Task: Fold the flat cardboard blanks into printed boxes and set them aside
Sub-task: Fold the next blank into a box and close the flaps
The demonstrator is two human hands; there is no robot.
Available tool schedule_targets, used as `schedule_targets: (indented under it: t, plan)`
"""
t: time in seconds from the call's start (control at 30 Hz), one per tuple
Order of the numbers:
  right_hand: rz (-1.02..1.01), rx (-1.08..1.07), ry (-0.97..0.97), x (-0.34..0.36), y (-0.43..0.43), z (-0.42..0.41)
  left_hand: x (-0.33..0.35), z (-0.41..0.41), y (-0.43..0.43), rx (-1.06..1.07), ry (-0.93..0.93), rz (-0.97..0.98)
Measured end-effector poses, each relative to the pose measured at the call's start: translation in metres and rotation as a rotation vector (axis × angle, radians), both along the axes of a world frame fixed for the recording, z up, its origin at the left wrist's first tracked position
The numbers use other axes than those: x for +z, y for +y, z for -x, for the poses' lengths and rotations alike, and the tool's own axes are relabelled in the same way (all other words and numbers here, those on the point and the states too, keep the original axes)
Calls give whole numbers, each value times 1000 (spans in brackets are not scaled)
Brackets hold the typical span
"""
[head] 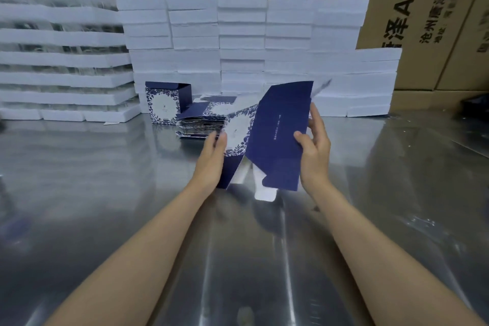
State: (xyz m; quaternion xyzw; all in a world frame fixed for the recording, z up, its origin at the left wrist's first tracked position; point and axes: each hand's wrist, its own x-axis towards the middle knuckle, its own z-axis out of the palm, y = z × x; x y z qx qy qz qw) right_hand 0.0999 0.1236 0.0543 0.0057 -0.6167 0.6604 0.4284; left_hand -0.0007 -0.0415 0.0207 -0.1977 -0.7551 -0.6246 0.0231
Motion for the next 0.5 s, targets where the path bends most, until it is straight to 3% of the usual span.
schedule_targets:
  t: [0.2,0.33,0.4,0.5]
  plan:
    - [-218,-47,-164,0,8,8,17,-15,11,-486,-502,-476]
    - [-828,-213,-484,-31,5,19,8,-18,12,-558,-712,-488]
    - [-1081,-111,-718,-43,4,24,7,-9,4,-405,-676,-449]
    - [-1287,35,-964,-53,2,30,6,14,-14,99,-449,-374]
